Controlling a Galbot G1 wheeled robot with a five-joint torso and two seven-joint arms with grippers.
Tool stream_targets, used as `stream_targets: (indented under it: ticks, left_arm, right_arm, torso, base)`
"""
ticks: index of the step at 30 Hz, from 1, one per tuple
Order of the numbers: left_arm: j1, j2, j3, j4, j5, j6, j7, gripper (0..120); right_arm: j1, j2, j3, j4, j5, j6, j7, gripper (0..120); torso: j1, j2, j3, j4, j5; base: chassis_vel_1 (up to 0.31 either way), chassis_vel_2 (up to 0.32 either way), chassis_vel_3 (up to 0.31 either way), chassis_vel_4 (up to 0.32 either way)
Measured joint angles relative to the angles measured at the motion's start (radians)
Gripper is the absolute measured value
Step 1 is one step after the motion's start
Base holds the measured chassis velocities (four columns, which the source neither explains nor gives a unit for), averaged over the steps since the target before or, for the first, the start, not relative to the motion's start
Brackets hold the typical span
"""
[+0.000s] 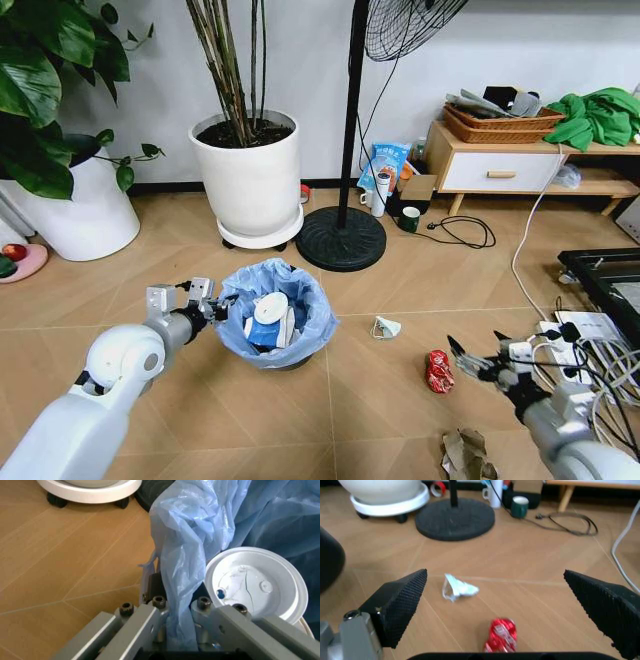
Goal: Pick up the trash bin and place the garbage on the floor into it.
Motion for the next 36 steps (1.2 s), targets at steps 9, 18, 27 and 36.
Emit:
stream_targets:
  ticks: [9,18,27,36]
  left_arm:
    - [-0.003,0.002,0.011,0.004,0.013,0.0,0.029,0]
    - [-0.01,-0.002,0.012,0.024,0.021,0.0,0.049,0]
    - [-0.013,-0.001,0.017,0.027,0.024,0.0,0.054,0]
    - [-0.011,0.007,0.02,0.02,0.025,0.0,0.047,0]
  right_arm:
    - [-0.068,0.064,0.126,-0.096,-0.032,0.063,-0.218,100]
    - [-0.115,0.117,0.191,-0.199,-0.141,0.138,-0.354,100]
    - [-0.082,0.103,0.182,-0.396,-0.242,0.205,-0.409,100]
    - [-0.004,0.084,0.096,-0.543,-0.292,0.215,-0.406,100]
  torso:
    - [0.0,0.0,0.0,0.0002,0.0003]
    - [0.0,0.0,0.0,0.0,0.0001]
    - [0.0,0.0,0.0,0.0001,0.0001]
    - [0.0,0.0,0.0,0.0001,0.0]
  base:
    - [0.0,0.0,0.0,0.0]
    - [0.0,0.0,0.0,0.0]
    - [0.0,0.0,0.0,0.0]
    - [0.0,0.0,0.0,0.0]
